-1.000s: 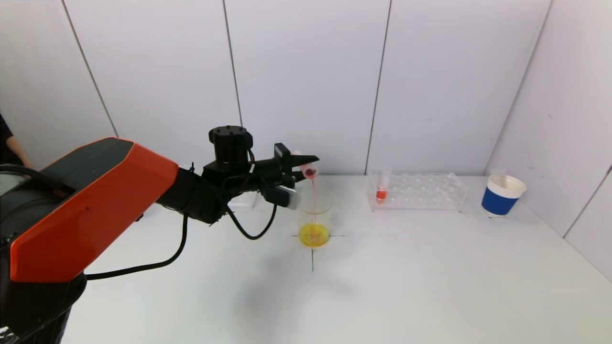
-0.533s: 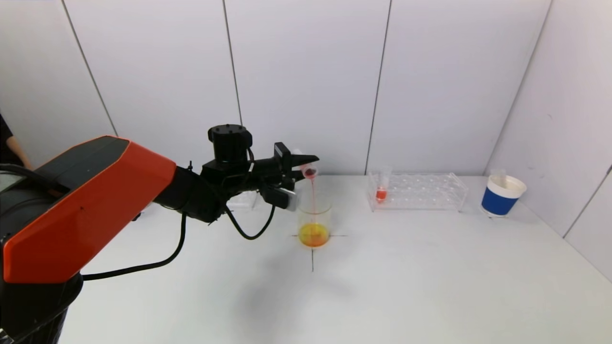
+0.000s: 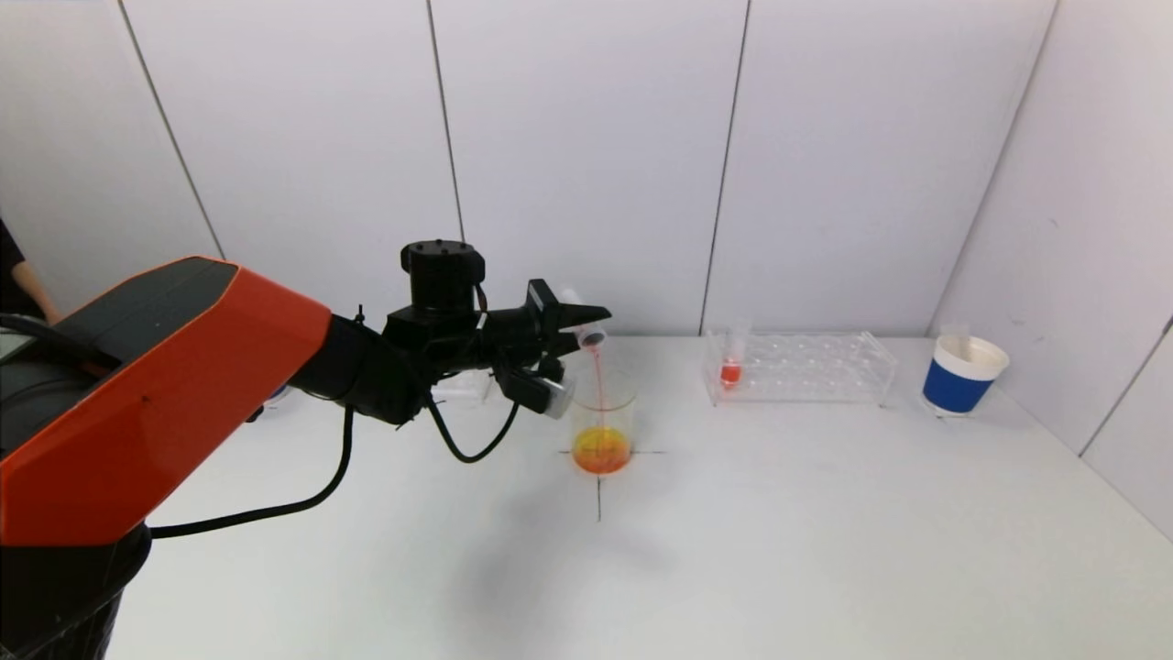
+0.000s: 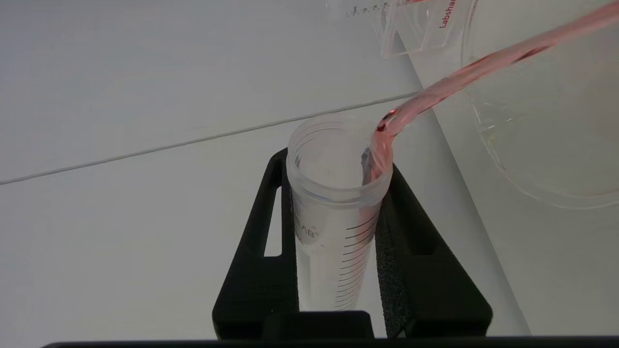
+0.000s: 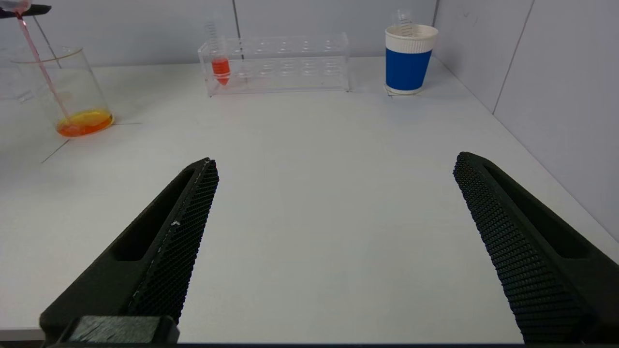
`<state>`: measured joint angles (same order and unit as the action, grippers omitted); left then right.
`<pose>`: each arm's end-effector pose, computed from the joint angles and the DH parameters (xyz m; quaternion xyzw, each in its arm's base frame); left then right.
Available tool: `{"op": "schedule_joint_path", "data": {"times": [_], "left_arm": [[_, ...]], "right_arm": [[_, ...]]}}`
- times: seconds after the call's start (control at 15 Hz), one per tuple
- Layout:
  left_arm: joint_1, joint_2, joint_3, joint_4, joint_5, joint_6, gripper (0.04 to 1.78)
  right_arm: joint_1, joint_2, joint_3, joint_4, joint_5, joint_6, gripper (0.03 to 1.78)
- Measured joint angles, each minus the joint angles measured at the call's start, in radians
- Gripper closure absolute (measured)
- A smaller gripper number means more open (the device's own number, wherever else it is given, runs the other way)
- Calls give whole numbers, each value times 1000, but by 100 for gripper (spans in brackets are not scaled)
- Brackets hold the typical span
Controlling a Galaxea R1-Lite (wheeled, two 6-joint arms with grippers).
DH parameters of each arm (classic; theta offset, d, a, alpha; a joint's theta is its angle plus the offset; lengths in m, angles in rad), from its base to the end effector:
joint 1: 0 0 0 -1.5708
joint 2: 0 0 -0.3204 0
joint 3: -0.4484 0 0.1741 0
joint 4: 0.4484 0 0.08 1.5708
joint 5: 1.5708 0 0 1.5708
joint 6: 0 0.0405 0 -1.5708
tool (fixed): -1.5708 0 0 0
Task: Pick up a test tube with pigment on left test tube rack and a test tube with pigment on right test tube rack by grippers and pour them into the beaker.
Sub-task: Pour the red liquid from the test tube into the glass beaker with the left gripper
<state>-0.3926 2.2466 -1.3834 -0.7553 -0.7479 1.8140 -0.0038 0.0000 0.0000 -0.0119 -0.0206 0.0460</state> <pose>0.4226 -0.2048 0.1680 0.6562 -0.3919 -0.3739 0.5254 -0.0430 -0.0007 0.0769 0.0230 -0.0062 -0.0121 0.9996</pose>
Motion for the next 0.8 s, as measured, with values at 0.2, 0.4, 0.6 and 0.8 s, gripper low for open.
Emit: {"op": "schedule_joint_path", "data": {"times": [0.2, 0.4, 0.6, 0.8], "left_arm": [[0, -1, 0, 14, 0, 29, 135], [1, -6, -4, 49, 4, 69, 135], [2, -10, -7, 56, 10, 80, 135], [6, -10, -12, 57, 13, 89, 135]], "right_arm": [[0, 0, 0, 0, 1, 0, 4], [0, 0, 0, 0, 0, 0, 4], [0, 0, 0, 0, 0, 0, 4], [0, 0, 0, 0, 0, 0, 4]]}}
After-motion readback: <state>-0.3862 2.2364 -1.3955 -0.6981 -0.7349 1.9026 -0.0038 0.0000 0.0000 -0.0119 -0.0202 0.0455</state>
